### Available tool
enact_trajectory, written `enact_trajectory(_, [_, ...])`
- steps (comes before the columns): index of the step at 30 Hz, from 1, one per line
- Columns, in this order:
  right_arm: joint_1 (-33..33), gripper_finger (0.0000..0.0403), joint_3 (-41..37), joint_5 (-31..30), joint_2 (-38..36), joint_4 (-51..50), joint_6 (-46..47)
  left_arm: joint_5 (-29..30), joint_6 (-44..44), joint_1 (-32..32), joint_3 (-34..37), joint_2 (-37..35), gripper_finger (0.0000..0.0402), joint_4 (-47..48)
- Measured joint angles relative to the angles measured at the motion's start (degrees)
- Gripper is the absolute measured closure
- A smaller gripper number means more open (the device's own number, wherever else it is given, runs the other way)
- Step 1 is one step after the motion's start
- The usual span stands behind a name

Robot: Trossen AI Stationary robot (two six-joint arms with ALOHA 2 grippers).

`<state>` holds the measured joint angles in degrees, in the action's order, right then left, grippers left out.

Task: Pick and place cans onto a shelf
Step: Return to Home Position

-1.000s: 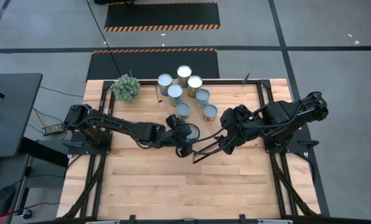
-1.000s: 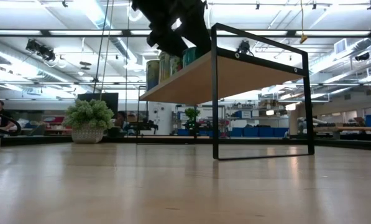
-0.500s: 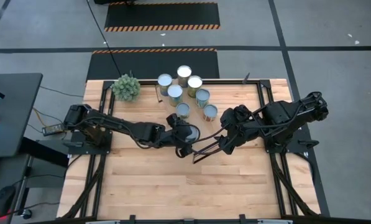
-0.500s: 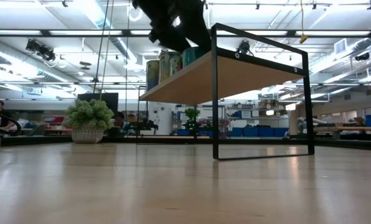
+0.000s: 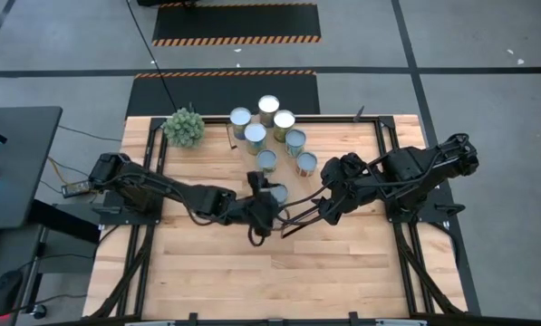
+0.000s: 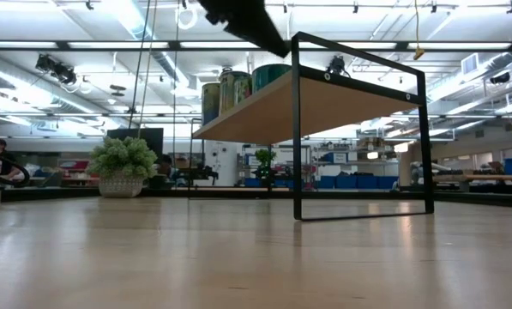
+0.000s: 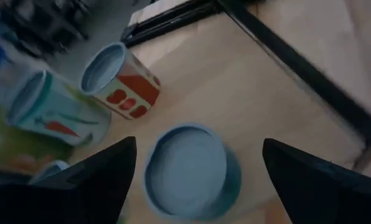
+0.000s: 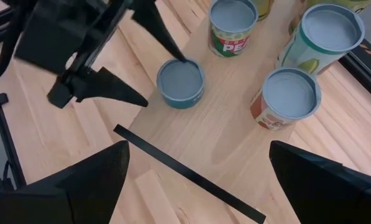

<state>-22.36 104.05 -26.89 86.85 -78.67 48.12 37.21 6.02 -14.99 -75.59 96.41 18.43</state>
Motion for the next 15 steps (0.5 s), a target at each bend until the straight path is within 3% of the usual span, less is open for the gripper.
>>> enact_trajectory(6, [0.0,0.0008,0.0,0.0,0.0,0.2,-0.2,3.1,14.2,0.4,0.0,1.1,0.0047,0.0])
enact_trajectory(15, [0.0,0.0008,0.0,0.0,0.0,0.6,-0.2,5.4,17.5,3.6,0.0,2.8,0.0047,-1.3])
